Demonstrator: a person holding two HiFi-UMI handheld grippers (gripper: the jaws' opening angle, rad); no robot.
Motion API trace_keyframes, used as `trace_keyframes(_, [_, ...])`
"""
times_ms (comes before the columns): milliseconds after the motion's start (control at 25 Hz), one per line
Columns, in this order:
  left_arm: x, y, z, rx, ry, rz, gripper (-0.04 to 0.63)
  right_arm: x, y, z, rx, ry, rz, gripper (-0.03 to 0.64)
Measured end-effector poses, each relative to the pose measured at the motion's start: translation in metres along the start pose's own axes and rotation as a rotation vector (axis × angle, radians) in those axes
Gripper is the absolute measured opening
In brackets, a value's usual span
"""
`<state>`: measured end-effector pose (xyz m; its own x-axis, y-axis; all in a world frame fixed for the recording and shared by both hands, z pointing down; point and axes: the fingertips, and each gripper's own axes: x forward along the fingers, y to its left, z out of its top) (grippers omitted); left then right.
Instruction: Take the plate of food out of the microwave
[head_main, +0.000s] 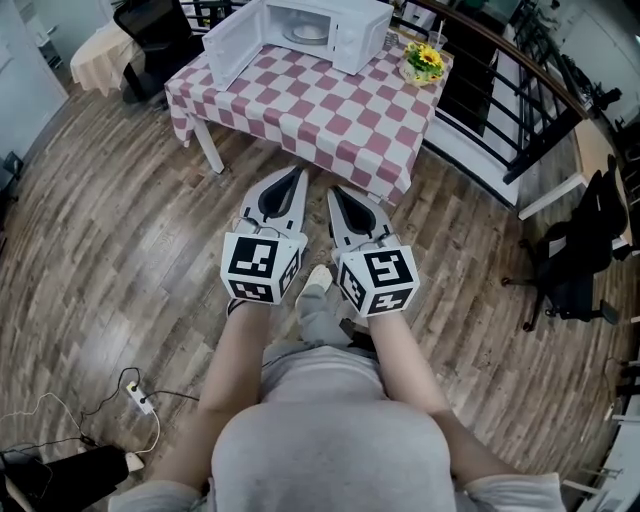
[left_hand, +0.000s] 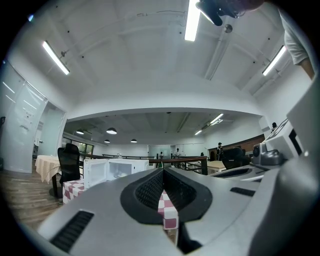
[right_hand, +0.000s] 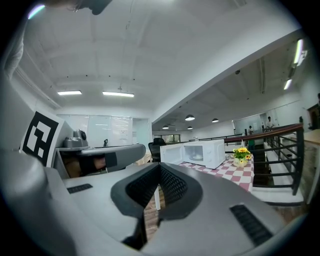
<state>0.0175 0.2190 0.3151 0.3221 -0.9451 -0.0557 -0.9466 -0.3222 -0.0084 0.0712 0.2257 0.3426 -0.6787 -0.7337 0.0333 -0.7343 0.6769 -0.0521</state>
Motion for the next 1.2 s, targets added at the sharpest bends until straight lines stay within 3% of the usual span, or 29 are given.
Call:
trace_keyframes(560, [0.089,0.056,-0.007,0.010,0.020,0.038,0.003,0.094,-0.053,0.003,-0.031,0.028,0.021,0.025])
trace_keyframes(800, [0.130,0.079,-0.008,0.019,0.022,0.045,0.003,0.136,-0.083,0.008,-0.053,0.033,-0.014,0.023])
trace_keyframes(1200, [0.201,0.113,-0.014,0.014,0.036,0.042,0.003,0.197,-0.118,0.021,-0.056,-0.011,0.045,0.023])
